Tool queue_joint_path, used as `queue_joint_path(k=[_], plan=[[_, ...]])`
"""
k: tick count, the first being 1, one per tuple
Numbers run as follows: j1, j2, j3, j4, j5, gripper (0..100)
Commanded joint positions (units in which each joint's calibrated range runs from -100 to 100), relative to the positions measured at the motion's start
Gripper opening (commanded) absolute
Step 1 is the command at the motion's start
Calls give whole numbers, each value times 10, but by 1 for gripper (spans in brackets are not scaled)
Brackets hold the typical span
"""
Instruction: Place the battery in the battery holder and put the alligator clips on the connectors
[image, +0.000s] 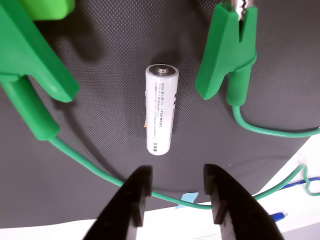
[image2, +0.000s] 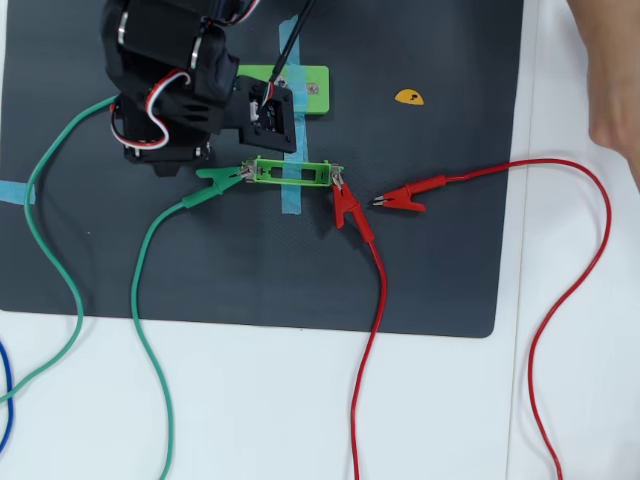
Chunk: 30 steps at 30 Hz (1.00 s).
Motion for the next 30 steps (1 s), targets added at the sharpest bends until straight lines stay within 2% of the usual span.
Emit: queue_joint_path(k=[1,10,24,30], plan=[[-6,9,-26,3,3,9],[-31,18,-35,39,3,9],[-13,53,-52,37,15,9],[-11,53,-50,30,20,13]])
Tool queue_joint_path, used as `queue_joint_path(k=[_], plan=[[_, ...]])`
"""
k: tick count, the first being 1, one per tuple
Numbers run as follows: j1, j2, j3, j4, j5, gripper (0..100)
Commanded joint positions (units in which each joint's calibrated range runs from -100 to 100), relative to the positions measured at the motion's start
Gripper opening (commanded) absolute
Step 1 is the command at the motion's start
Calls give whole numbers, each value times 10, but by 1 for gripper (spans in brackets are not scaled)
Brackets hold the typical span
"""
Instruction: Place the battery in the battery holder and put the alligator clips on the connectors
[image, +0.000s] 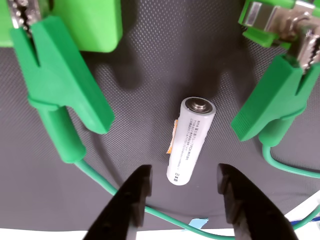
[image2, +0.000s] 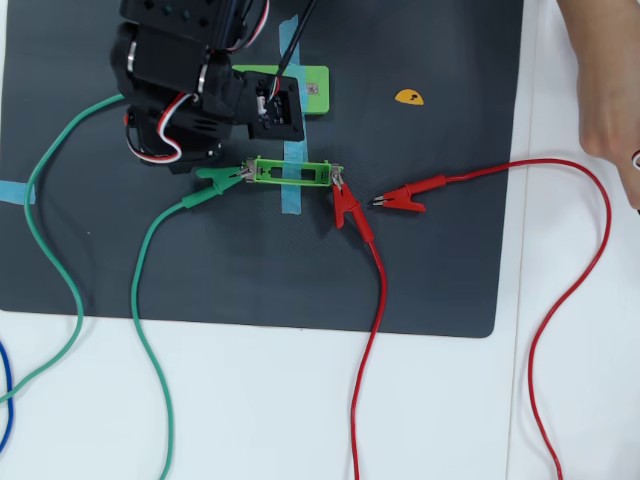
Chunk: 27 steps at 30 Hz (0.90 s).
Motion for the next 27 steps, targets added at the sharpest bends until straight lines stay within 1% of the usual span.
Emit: queue_joint_path(k=[1,5,8,11,27], plan=[[11,-3,-32,-3,6,13],[24,-5,-33,-8,5,13],[40,-4,-31,-40,-2,13],[53,-1,-33,-51,-22,13],[35,1,-27,-47,-26,13]])
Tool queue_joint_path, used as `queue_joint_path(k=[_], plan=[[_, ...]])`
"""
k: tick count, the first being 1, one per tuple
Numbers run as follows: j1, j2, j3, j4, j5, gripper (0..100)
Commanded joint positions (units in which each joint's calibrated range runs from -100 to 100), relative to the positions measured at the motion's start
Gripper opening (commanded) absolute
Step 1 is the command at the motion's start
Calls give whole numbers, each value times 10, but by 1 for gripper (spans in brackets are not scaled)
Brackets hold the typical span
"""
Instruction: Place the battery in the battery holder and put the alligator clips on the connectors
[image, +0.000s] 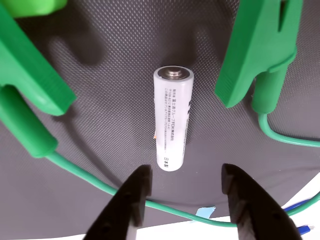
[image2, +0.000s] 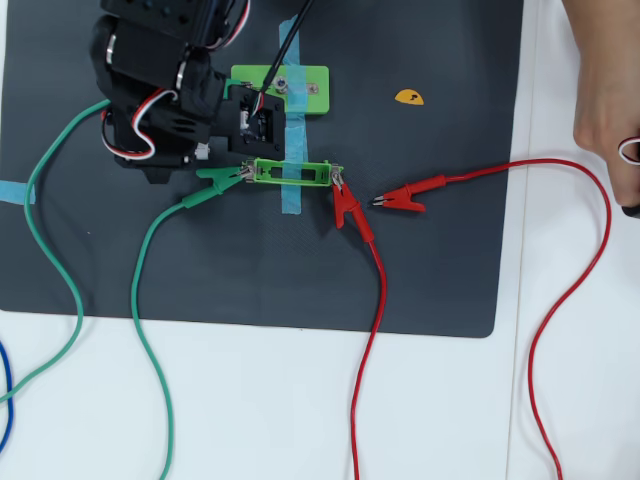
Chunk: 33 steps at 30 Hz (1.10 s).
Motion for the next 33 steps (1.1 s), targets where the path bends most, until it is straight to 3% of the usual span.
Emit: queue_joint_path(k=[1,33], plan=[[-6,-3,-27,-3,-2,13],[-16,52,-52,-2,-3,13]])
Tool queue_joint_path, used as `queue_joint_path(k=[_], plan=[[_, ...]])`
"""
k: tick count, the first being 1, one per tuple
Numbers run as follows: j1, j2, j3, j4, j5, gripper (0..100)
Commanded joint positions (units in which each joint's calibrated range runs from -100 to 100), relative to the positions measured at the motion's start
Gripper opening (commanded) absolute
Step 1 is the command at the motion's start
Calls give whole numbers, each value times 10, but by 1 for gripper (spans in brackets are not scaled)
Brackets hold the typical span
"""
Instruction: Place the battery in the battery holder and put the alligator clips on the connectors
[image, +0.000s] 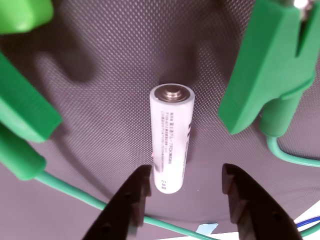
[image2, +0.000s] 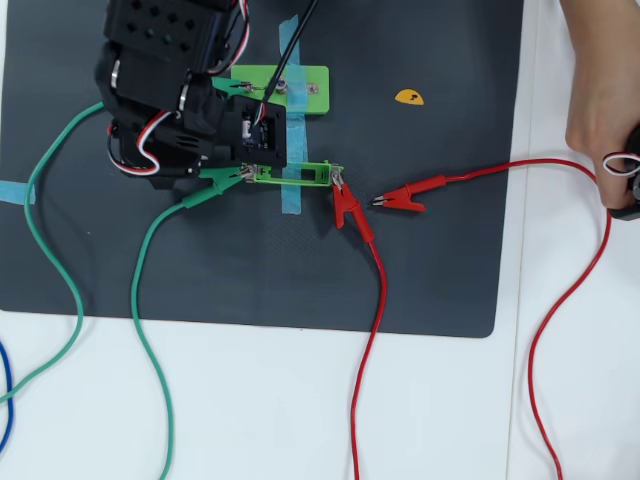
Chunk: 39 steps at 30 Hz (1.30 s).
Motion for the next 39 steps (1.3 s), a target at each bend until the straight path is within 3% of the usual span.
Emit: queue_joint_path(k=[1,12,39], plan=[[-4,-2,-22,6,-2,13],[-1,-2,-17,49,0,13],[-2,40,-24,41,-1,11]])
